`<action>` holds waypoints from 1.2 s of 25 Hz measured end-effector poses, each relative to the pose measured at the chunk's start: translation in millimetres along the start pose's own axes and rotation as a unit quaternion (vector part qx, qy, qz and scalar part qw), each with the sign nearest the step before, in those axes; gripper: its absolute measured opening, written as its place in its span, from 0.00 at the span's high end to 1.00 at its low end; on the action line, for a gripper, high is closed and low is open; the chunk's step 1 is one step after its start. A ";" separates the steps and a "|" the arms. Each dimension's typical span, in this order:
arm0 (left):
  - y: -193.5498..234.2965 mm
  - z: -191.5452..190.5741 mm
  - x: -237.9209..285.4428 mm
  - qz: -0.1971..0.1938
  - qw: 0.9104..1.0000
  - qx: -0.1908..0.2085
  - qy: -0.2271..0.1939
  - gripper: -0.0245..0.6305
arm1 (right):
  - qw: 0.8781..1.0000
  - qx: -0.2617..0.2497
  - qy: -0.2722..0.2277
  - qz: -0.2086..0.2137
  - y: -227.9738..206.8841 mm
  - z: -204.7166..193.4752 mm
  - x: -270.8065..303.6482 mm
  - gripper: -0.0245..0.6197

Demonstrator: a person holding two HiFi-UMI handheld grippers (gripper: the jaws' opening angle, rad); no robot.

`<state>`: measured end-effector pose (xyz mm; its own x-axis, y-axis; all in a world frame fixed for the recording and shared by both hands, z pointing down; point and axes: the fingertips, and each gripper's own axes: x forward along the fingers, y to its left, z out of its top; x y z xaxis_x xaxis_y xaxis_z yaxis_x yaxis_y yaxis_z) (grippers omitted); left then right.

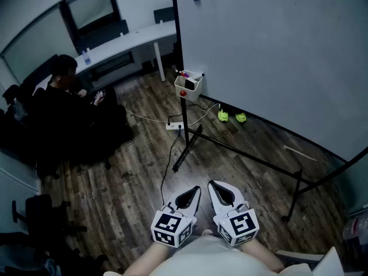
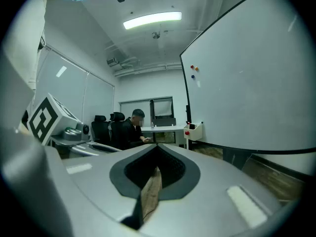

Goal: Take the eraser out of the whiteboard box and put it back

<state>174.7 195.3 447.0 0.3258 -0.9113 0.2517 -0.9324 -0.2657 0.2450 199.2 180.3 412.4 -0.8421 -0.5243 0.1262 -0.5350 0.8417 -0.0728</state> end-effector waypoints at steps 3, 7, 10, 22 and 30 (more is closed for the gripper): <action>-4.3 3.9 -3.6 0.008 1.000 0.026 -0.002 0.96 | 1.000 0.000 -0.008 0.003 6.3 -1.3 -4.6 0.95; -7.4 0.3 -4.0 0.020 1.000 0.023 -0.007 0.96 | 1.000 -0.008 -0.010 0.008 6.4 -2.4 -10.3 0.95; -11.0 -5.5 -3.3 0.024 1.000 0.018 -0.010 0.96 | 1.000 -0.006 -0.013 0.011 3.5 -4.1 -16.4 0.95; -10.8 -24.3 2.3 0.031 0.999 -0.011 0.001 0.96 | 0.999 0.033 -0.007 0.032 1.1 -15.0 -12.6 0.95; 39.3 -9.1 21.9 0.035 0.999 -0.013 0.002 0.96 | 0.999 0.032 -0.004 0.032 -8.4 -10.3 38.4 0.95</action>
<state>146.7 167.8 470.7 0.2611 -0.9260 0.2728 -0.9483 -0.1932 0.2518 172.1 154.4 428.0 -0.8749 -0.4712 0.1119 -0.4834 0.8635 -0.1434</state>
